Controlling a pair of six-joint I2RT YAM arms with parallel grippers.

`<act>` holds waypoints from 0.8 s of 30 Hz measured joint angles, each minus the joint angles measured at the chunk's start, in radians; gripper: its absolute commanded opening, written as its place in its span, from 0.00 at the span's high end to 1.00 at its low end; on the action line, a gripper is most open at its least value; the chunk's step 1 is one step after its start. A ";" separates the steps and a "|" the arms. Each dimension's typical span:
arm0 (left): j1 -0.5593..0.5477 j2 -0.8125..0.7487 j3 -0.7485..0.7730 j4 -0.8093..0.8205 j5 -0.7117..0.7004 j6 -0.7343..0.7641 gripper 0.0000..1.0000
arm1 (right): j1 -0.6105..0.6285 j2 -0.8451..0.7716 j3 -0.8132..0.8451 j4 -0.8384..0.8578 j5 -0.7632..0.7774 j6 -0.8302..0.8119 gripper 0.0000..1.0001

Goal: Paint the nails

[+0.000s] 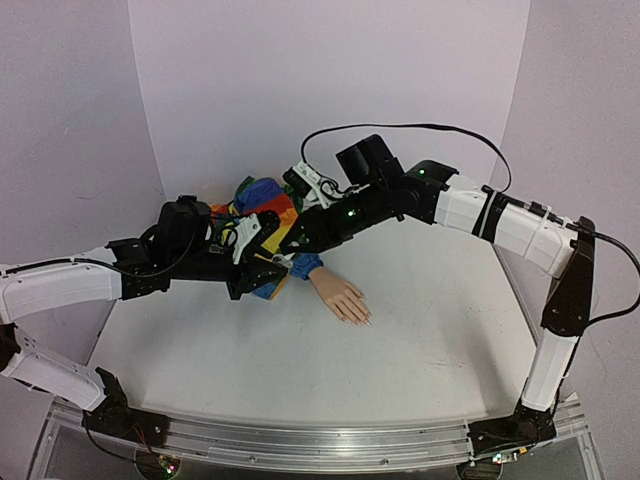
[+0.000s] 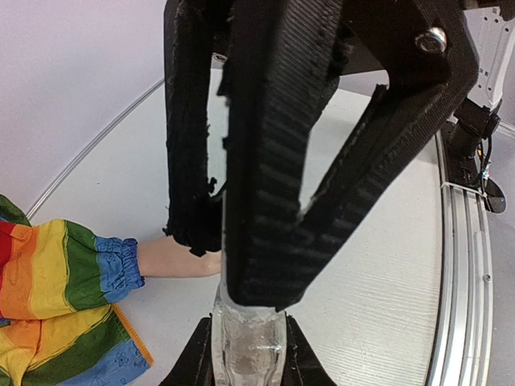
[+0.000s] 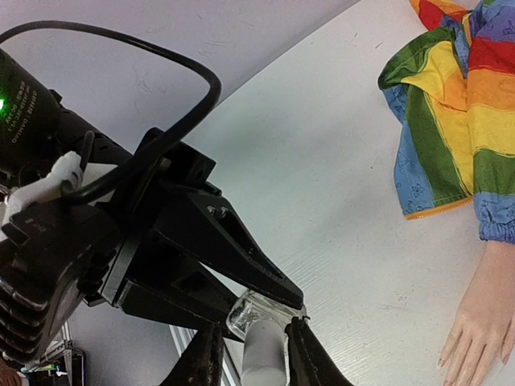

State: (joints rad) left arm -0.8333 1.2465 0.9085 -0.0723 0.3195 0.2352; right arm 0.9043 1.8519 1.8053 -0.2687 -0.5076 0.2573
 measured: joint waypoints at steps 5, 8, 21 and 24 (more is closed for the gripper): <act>0.000 0.000 0.000 -0.002 0.000 0.000 1.00 | 0.000 0.000 0.000 0.000 -0.004 -0.003 0.66; 0.000 0.000 0.000 -0.003 0.000 0.000 1.00 | 0.000 0.000 0.000 0.000 -0.005 -0.003 0.64; 0.000 -0.003 0.000 -0.005 0.000 -0.002 1.00 | 0.000 0.003 -0.002 0.000 -0.004 -0.003 0.68; 0.000 -0.004 0.000 -0.006 0.000 -0.004 1.00 | 0.000 0.007 -0.002 0.001 -0.005 -0.002 0.74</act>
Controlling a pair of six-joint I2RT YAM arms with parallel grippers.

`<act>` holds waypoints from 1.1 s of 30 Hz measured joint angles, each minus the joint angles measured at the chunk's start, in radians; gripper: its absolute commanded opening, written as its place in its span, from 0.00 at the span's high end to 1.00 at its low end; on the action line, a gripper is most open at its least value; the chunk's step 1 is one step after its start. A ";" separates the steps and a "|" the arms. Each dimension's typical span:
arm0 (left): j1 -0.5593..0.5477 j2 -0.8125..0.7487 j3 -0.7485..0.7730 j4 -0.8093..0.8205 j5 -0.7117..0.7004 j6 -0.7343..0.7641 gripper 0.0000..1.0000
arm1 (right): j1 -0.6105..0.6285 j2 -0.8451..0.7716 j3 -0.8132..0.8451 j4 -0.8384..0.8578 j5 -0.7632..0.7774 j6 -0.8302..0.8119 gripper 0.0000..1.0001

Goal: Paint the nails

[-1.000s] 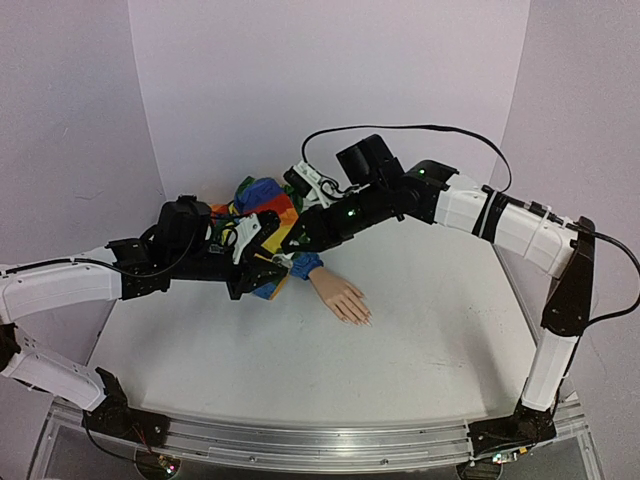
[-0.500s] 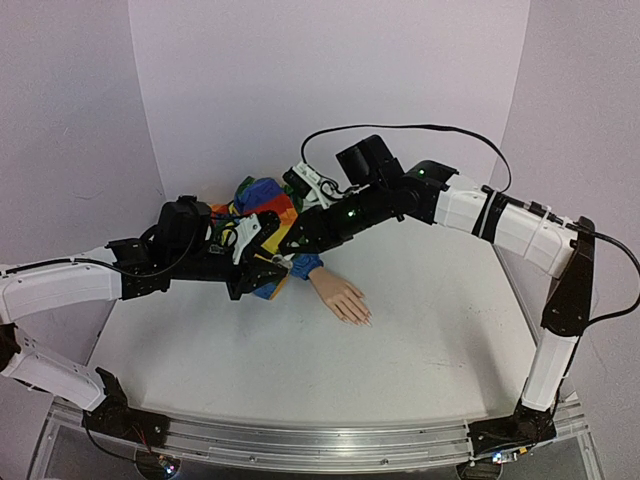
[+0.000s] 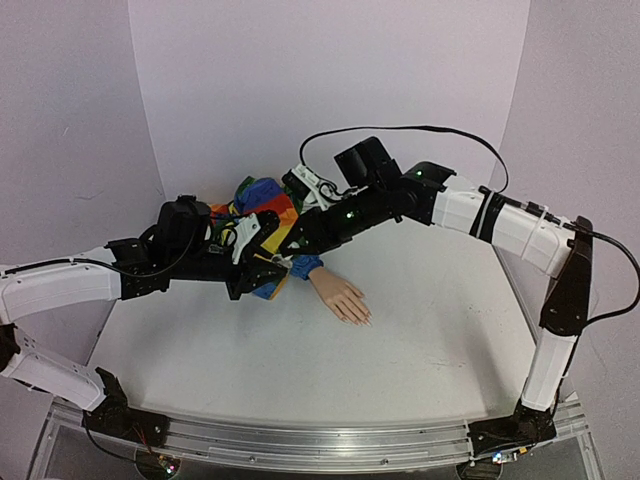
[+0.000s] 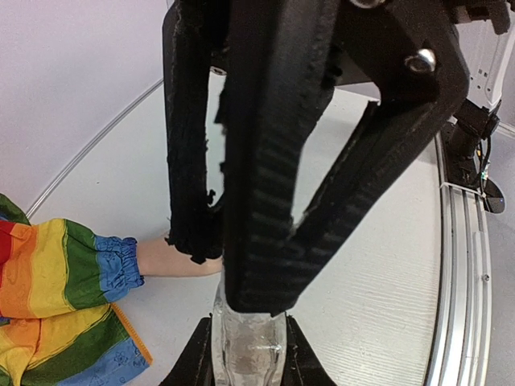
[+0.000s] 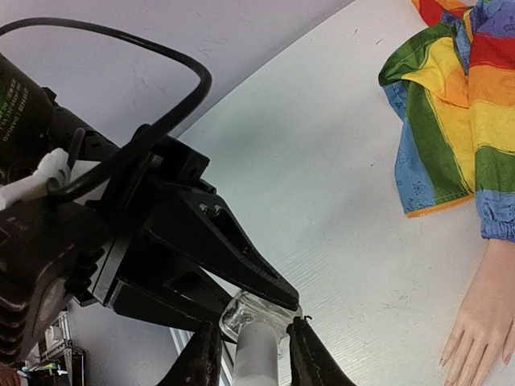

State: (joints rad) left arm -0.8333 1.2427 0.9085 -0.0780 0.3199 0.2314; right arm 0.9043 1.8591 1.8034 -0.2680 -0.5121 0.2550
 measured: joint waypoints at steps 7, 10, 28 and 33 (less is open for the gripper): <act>0.000 0.000 0.000 0.000 0.000 -0.003 1.00 | 0.000 0.006 0.000 0.001 -0.004 -0.004 0.96; 0.000 -0.001 0.000 0.000 0.000 -0.004 1.00 | 0.000 0.006 0.000 0.003 -0.006 -0.005 1.00; -0.009 0.000 0.000 -0.003 0.010 -0.003 1.00 | 0.001 -0.071 -0.084 0.037 0.027 -0.019 1.00; -0.009 0.000 0.000 -0.003 0.010 -0.003 1.00 | 0.001 -0.074 -0.087 0.039 0.029 -0.019 1.00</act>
State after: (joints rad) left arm -0.8425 1.2423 0.9085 -0.0811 0.3298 0.2283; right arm 0.9051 1.7855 1.7168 -0.2295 -0.4835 0.2356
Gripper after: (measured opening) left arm 0.217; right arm 0.146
